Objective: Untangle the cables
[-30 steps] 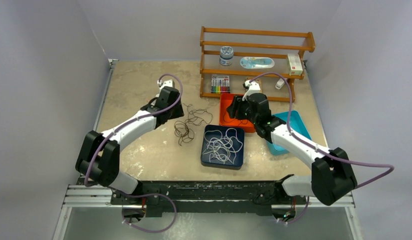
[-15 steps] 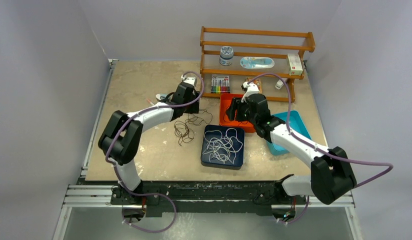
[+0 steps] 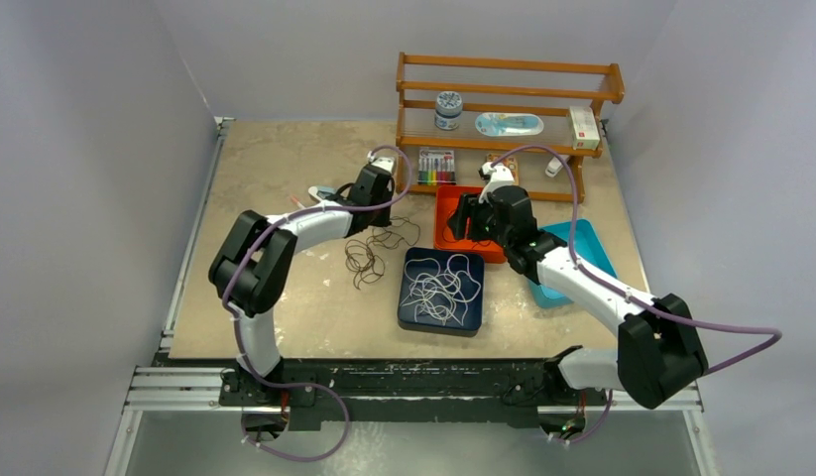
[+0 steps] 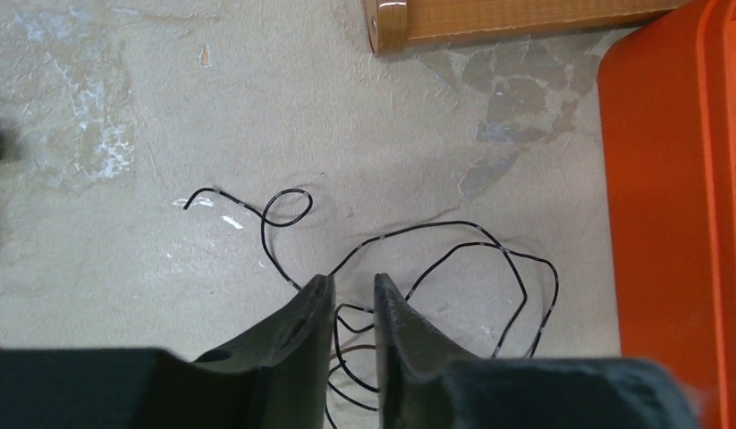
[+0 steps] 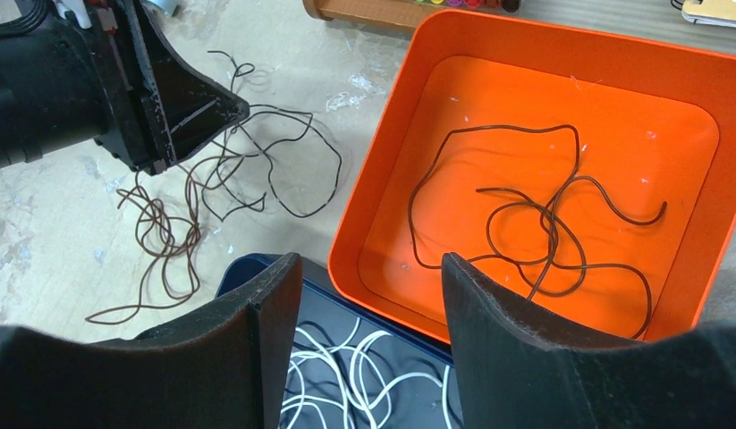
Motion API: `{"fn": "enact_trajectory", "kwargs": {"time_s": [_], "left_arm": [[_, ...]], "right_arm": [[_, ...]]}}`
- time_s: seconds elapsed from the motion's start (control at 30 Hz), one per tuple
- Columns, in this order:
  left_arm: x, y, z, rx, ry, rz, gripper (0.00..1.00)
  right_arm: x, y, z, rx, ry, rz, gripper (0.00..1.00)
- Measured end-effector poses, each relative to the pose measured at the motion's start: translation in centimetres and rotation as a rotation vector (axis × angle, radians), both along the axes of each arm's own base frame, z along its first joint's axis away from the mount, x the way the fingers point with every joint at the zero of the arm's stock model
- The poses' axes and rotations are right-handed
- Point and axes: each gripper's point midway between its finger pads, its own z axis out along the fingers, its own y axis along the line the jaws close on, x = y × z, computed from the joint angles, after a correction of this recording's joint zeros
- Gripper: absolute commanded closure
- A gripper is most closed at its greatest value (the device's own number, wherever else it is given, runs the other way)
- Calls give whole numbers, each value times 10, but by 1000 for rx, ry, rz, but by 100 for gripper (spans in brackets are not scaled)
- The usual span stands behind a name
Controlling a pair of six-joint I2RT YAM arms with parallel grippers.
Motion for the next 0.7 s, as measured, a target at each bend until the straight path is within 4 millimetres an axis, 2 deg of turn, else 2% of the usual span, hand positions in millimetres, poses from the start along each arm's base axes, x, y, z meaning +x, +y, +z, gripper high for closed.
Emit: {"fn": "enact_trajectory", "kwargs": {"time_s": [0.13,0.3,0.4,0.5,0.7], "left_arm": [[1,-1,-4,3,8,2,100],[1,1,-3,9,5,10,100],[-1,4,7,10,-1,14,100],[-4,6,36,-10,-40,17,100],[1,10,141,-99,-235,39,100]], "right_arm": [[-1,0,-1,-3,4,0,38],[-1,0,-1,-3,3,1,38],[-1,0,7,7,-16,3,37],[0,0,25,28,-71,11,36],[1,1,70,84,-216,19,30]]}}
